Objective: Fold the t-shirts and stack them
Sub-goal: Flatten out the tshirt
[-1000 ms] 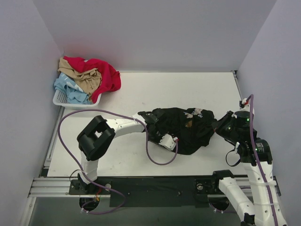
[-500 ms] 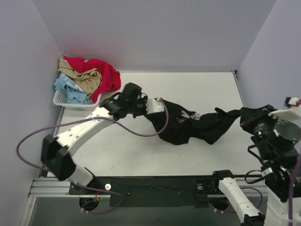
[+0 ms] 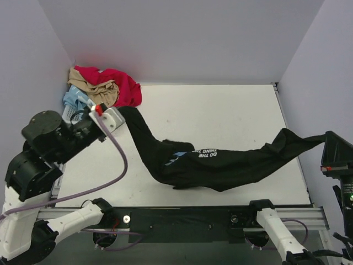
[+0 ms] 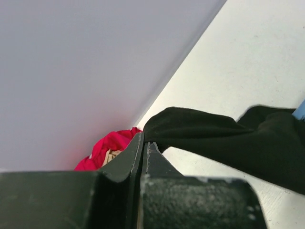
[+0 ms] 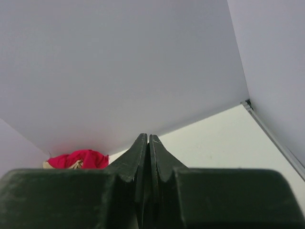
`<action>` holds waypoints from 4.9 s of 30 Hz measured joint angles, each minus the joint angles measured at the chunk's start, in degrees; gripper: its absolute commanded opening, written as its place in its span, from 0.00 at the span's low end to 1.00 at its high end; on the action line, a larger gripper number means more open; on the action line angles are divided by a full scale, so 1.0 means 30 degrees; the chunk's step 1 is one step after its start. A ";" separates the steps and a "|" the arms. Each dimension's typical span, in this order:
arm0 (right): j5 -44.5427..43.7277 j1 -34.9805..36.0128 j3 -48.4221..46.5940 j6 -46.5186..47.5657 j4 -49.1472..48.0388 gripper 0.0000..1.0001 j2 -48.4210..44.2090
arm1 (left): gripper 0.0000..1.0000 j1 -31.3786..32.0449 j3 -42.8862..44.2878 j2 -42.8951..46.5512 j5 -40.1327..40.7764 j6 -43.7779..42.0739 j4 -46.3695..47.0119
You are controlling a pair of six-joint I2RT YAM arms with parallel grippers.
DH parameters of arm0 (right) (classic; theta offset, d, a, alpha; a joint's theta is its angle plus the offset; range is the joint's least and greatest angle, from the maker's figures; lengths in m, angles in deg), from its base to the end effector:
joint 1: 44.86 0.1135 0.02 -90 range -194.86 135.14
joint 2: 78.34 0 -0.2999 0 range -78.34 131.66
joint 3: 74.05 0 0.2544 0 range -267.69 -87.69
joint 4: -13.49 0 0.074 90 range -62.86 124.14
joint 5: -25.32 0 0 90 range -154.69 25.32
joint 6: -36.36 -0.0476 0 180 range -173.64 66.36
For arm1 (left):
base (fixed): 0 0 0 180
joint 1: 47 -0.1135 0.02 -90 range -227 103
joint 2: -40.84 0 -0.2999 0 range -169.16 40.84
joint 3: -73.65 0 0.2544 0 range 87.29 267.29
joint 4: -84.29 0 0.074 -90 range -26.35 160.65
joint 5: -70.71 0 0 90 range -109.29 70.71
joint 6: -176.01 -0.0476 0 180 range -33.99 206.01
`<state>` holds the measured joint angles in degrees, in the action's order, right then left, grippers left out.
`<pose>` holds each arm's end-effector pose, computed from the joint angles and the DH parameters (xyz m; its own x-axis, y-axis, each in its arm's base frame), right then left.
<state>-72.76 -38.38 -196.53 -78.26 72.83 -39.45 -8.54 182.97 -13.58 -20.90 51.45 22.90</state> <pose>-0.0734 -0.0151 0.6043 0.3775 0.4580 -0.8048 -0.1558 0.8882 0.4323 0.0873 -0.0711 0.5518 0.2922 0.4921 -0.8201 0.5802 0.5904 0.5610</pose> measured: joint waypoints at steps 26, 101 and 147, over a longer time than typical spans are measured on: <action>-0.0845 -0.2106 0.7351 0.3810 -0.6229 0.07 1.4804 | 0.41 -0.5311 0.7184 -1.8520 0.5457 0.1392 0.5887; 0.7475 -0.1093 0.4663 0.3614 -0.5370 0.58 2.3037 | 0.47 -0.7941 -1.2233 -1.3318 -0.2018 -0.6630 1.0586; 0.8969 -0.1792 1.5387 0.0758 -0.7468 0.00 0.7235 | 0.00 -0.9559 -1.0054 -0.6776 -0.2361 -0.4364 0.6579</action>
<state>-45.86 -43.75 -150.36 -75.99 50.43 -17.75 -37.22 152.81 -33.90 -27.98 38.35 42.64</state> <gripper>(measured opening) 0.009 0.022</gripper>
